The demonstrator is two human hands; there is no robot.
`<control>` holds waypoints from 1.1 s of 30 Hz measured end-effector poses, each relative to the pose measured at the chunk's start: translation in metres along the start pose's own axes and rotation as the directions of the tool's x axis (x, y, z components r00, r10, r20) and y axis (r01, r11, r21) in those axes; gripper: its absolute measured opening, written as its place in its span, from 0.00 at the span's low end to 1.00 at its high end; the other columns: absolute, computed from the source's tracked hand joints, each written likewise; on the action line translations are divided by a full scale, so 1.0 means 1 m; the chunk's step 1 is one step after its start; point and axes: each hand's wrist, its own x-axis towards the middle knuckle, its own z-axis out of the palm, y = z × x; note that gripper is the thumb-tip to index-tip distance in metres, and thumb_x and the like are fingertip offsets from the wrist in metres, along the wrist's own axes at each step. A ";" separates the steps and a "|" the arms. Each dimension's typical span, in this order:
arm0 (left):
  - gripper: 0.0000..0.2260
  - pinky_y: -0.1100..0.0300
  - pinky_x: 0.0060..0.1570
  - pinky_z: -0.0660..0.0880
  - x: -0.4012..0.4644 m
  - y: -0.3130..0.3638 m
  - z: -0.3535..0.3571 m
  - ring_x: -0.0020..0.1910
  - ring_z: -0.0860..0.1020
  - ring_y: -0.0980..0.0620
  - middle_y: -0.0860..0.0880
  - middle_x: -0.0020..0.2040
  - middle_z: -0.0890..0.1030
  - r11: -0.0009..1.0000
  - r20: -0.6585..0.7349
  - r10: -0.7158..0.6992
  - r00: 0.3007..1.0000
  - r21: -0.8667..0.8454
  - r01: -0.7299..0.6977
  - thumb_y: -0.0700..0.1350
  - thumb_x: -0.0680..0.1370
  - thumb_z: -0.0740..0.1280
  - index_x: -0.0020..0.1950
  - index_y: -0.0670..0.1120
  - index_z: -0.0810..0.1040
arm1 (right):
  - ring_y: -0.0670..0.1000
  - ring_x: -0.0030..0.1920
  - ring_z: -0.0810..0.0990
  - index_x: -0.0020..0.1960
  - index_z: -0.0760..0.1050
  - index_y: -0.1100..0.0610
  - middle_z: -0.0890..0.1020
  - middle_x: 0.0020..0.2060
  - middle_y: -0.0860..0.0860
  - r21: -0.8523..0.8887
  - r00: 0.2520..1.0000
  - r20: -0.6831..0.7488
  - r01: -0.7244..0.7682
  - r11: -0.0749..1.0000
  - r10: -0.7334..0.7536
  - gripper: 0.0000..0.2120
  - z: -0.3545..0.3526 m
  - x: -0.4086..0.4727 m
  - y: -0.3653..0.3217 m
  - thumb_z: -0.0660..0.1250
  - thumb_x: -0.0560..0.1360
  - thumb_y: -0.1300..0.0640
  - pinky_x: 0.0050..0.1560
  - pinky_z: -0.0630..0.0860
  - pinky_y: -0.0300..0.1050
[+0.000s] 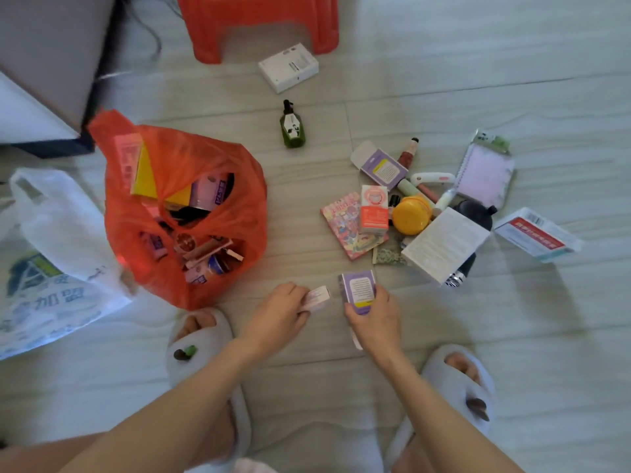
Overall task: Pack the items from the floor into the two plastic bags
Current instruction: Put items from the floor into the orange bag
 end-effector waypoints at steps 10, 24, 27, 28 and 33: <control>0.12 0.54 0.36 0.71 -0.031 -0.038 -0.147 0.37 0.78 0.44 0.46 0.38 0.79 0.914 -0.266 0.137 0.954 0.406 -0.018 0.46 0.67 0.63 0.47 0.45 0.79 | 0.59 0.59 0.72 0.63 0.71 0.61 0.76 0.56 0.59 0.121 0.959 0.048 0.272 0.955 -0.280 0.25 -0.004 -0.036 -0.134 0.68 0.71 0.50 0.58 0.67 0.47; 0.14 0.51 0.59 0.68 -0.057 -0.097 -0.111 0.61 0.71 0.45 0.43 0.58 0.75 0.650 -0.370 -0.726 0.579 -0.644 0.404 0.50 0.70 0.70 0.50 0.42 0.82 | 0.46 0.27 0.68 0.28 0.71 0.54 0.71 0.22 0.45 0.381 0.906 0.395 -0.010 0.925 -0.152 0.17 0.048 -0.021 -0.209 0.65 0.75 0.51 0.28 0.64 0.38; 0.13 0.47 0.62 0.67 -0.050 -0.097 -0.107 0.64 0.69 0.46 0.46 0.63 0.73 0.627 -0.358 -0.743 0.565 -0.667 0.402 0.50 0.71 0.69 0.53 0.46 0.79 | 0.51 0.36 0.73 0.32 0.72 0.55 0.76 0.32 0.51 0.406 0.952 0.297 -0.061 0.912 -0.069 0.18 0.057 -0.006 -0.213 0.64 0.73 0.43 0.38 0.68 0.44; 0.13 0.46 0.58 0.70 -0.048 -0.096 -0.108 0.59 0.73 0.47 0.47 0.58 0.76 0.621 -0.346 -0.739 0.578 -0.681 0.387 0.52 0.72 0.69 0.52 0.47 0.78 | 0.53 0.39 0.74 0.34 0.73 0.55 0.77 0.35 0.53 0.421 0.961 0.273 -0.077 0.904 -0.045 0.18 0.060 -0.001 -0.214 0.64 0.73 0.41 0.41 0.69 0.46; 0.12 0.50 0.57 0.66 -0.043 -0.097 -0.111 0.53 0.74 0.48 0.49 0.52 0.76 0.677 -0.412 -0.727 0.549 -0.563 0.474 0.52 0.73 0.67 0.54 0.50 0.76 | 0.57 0.46 0.79 0.41 0.77 0.60 0.80 0.44 0.59 0.449 0.930 0.363 -0.222 0.865 0.050 0.19 0.082 0.003 -0.221 0.66 0.72 0.42 0.50 0.76 0.48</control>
